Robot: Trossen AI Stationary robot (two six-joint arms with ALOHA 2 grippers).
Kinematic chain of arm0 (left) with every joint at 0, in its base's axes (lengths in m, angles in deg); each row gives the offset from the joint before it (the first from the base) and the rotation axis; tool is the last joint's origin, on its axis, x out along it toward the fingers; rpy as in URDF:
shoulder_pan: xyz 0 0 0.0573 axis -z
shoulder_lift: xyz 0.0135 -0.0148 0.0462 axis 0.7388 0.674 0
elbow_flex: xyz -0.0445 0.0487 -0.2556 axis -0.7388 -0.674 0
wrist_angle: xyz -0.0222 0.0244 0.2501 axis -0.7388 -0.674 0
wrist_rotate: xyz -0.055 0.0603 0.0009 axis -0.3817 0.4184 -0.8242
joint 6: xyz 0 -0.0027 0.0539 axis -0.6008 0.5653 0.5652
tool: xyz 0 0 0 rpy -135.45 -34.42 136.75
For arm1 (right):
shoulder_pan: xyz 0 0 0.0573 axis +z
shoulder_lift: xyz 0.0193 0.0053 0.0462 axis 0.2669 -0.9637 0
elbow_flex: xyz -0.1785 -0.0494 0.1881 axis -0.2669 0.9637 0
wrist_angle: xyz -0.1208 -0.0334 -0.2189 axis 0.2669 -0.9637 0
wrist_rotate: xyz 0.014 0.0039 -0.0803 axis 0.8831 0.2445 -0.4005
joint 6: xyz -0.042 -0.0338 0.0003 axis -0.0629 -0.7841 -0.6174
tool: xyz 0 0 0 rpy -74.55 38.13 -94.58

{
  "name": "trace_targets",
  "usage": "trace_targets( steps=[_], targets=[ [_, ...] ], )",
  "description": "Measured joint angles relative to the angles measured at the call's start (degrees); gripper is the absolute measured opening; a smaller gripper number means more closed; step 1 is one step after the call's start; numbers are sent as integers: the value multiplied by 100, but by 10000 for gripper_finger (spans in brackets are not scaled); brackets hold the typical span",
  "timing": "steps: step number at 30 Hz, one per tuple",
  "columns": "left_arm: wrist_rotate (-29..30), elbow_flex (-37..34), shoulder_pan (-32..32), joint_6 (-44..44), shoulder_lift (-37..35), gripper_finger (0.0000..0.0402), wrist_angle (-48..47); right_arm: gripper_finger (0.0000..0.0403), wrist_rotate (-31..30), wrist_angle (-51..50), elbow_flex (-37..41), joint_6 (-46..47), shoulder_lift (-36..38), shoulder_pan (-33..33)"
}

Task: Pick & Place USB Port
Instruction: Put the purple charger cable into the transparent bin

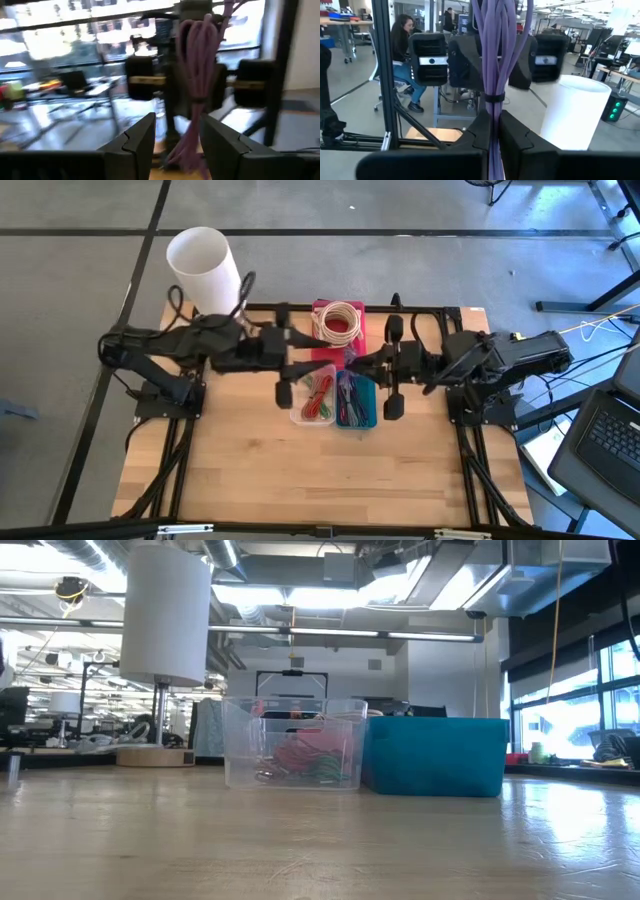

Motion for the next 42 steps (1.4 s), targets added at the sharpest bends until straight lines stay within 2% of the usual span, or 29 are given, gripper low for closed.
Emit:
trace_targets(
  steps=[4, 7, 12, 16, 19, 23, 29, 32, 38, 40, 42],
  targets=[
    [-1299, -2, -314, -316, 250, 143, 482, 16, 20, 20, 1, -72, 0, -50],
    [-1802, -2, -453, -416, 422, 143, 707, 16, 49, 11, 1, -88, 2, -61],
    [-2113, 0, -601, -469, 597, 143, 1048, 16, 36, -4, 5, -196, 0, -61],
    [-2135, 0, -686, -468, 617, 139, 1115, 16, 17, -11, 5, -197, 0, -65],
    [-2143, -2, -735, -361, 616, 109, 1076, 16, -5, -57, 5, -198, 0, -70],
    [-2353, 0, -743, -13, 609, 26, 1046, 16, 6, -76, 5, -198, 0, -112],
    [-2496, 0, -814, 1, 608, 21, 1006, 20, 15, -111, 5, -247, 0, -140],
    [-2490, 0, -811, 1, 607, 21, 984, 52, -100, -107, 5, -408, -4, -135],
    [-2453, 0, -814, -12, 607, 21, 859, 178, -547, -181, 5, -668, -4, -137],
    [-2332, 0, -847, -12, 587, 21, 695, 216, -962, -296, 5, -690, 17, -107],
    [-2087, -1, -888, -96, 534, 20, 328, 245, -1697, -676, 5, -680, 113, 6]
  ],
)
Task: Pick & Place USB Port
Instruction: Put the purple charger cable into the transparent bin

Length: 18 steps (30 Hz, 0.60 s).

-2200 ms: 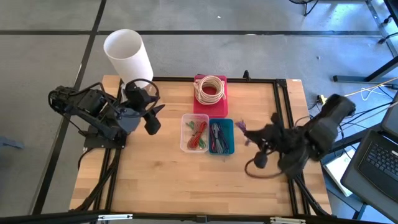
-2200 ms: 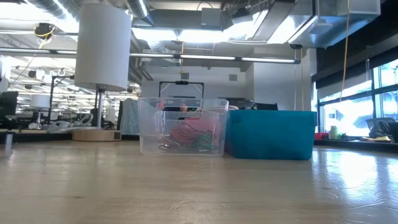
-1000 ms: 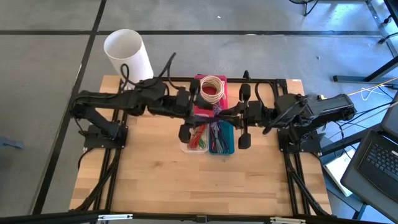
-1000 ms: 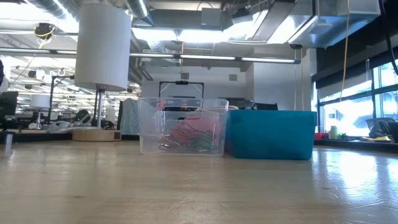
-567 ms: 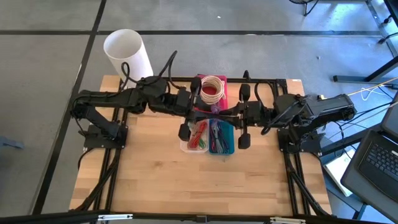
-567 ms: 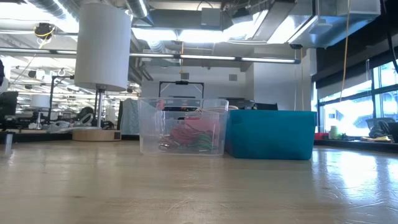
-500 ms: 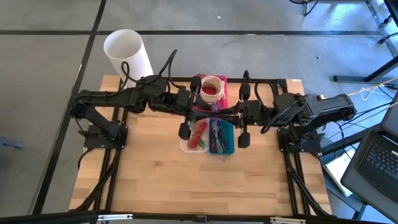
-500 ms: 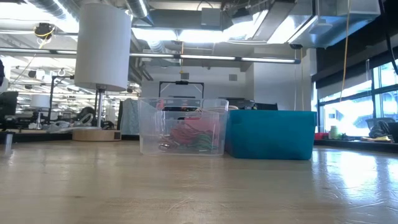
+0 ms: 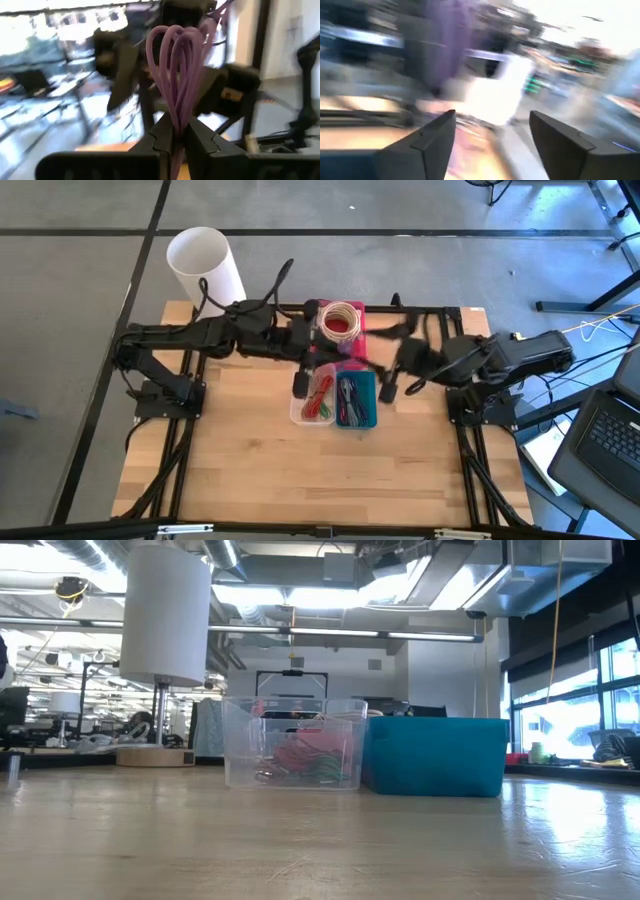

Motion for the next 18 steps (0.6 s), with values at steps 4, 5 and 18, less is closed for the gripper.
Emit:
trace_targets(
  steps=[4, 5, 18],
  targets=[
    [557, -1, -31, -268, -295, 17, -1000, 273, -2016, -1063, -15, 294, 371, 371],
    [748, -3, -29, -349, -390, 17, -1352, 275, -2421, -1385, -15, 456, 453, 498],
    [2237, -87, -632, -3575, -457, 17, -4448, 261, -3112, -3559, -7, 2943, 1448, 1212]
  ],
)
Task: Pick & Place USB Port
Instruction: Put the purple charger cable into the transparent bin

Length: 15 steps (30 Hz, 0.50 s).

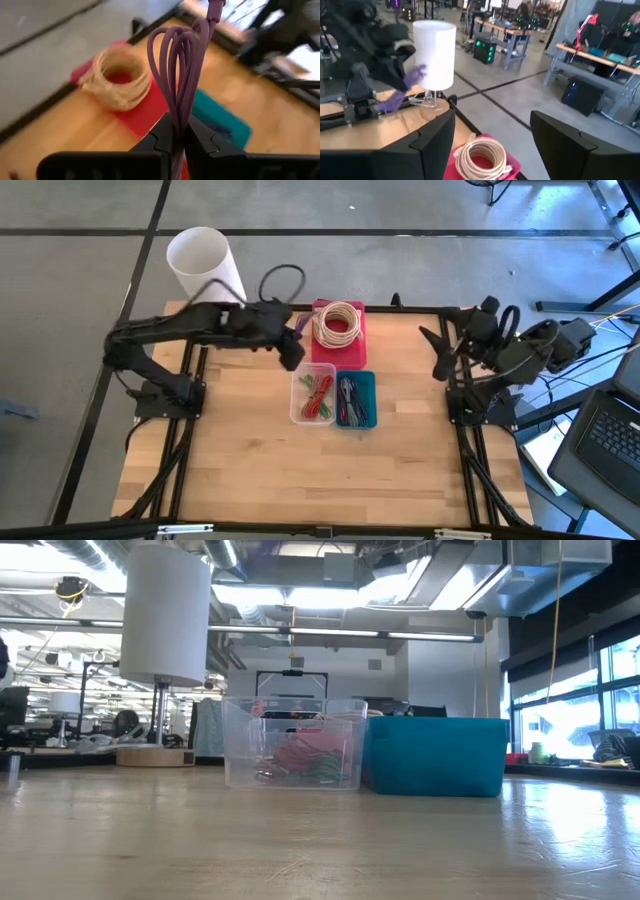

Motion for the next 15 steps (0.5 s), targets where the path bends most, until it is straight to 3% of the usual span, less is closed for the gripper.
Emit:
trace_targets(
  steps=[8, 15],
  targets=[
    [-684, -530, -384, -886, 1034, 17, 880, 260, 572, -687, 0, 212, 41, 0],
    [-888, -703, -151, -2360, 1836, 17, 879, 260, 1140, -2387, 0, 1622, 41, 0]
  ],
)
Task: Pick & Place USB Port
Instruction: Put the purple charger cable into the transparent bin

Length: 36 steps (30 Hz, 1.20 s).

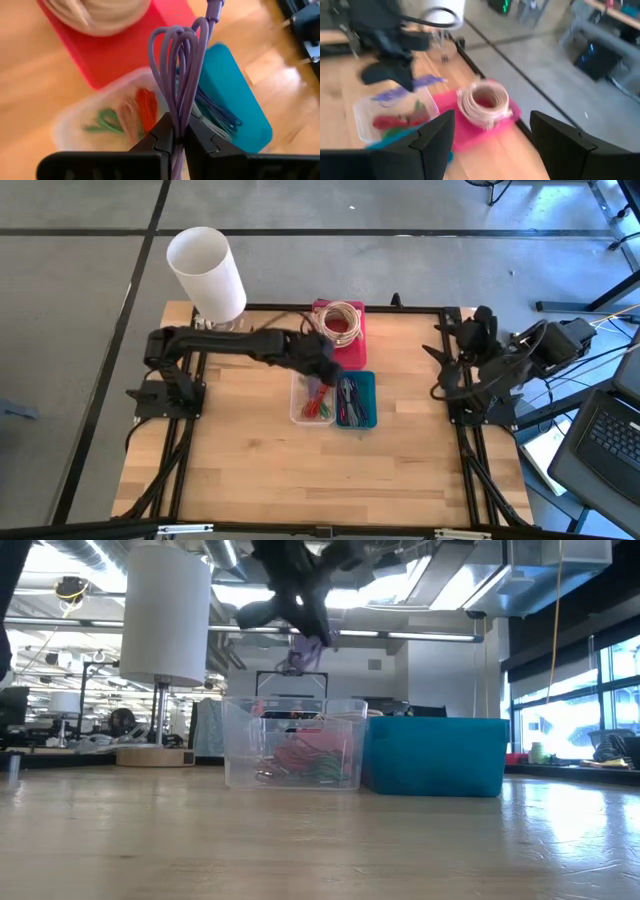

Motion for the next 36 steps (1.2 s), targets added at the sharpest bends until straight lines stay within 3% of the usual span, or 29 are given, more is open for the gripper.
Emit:
trace_targets(
  steps=[5, 13, 23, 36],
  targets=[
    [51, 5, 349, -810, 338, 17, 36, 260, 241, -1028, 3, 1011, 0, -1],
    [-65, 6, 458, -1331, 858, 17, -52, 260, 363, -993, 37, 729, 37, -2],
    [-629, 2, 202, -1188, 1382, 16, -109, 260, 817, -993, 37, 764, 42, -1],
    [-1217, 9, -89, -604, 1915, 17, 47, 260, 832, -993, 37, 1049, 31, -2]
  ],
)
